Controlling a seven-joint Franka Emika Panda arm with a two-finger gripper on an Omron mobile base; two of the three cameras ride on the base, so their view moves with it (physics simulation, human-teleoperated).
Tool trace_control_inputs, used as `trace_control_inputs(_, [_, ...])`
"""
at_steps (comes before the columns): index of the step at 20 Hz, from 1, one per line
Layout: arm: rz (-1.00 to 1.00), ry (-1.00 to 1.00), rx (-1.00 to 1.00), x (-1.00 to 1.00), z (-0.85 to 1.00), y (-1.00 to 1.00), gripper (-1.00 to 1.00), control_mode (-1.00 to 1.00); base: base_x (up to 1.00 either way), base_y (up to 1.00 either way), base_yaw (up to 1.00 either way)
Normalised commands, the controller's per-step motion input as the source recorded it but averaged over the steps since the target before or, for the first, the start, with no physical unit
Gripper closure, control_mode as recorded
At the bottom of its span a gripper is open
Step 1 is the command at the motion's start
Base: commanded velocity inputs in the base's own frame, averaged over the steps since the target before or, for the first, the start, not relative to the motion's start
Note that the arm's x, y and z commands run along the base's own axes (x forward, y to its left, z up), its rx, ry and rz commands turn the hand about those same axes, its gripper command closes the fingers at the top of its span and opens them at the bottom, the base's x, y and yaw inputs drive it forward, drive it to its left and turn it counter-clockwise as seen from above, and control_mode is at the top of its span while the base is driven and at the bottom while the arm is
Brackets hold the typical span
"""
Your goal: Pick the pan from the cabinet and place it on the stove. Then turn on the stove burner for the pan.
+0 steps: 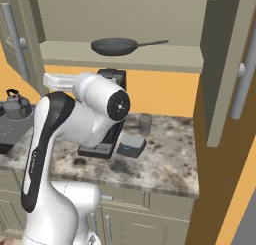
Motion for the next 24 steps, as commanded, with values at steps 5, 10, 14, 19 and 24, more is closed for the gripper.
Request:
trace_control_inputs(5, [0.16,0.34,0.13,0.54,0.00,0.34,-1.00,-1.00,0.00,0.00,0.00])
trace_control_inputs(10, [0.16,0.33,0.11,0.37,0.00,0.45,-1.00,-1.00,0.00,0.00,0.00])
trace_control_inputs(14, [0.20,0.30,0.07,0.17,-0.01,0.54,-1.00,-1.00,0.00,0.00,0.00])
trace_control_inputs(19, [0.19,0.22,0.04,-0.14,-0.06,0.70,-1.00,-1.00,0.00,0.00,0.00])
trace_control_inputs(24, [0.15,0.16,0.01,-0.51,-0.11,0.85,-1.00,-1.00,0.00,0.00,0.00])
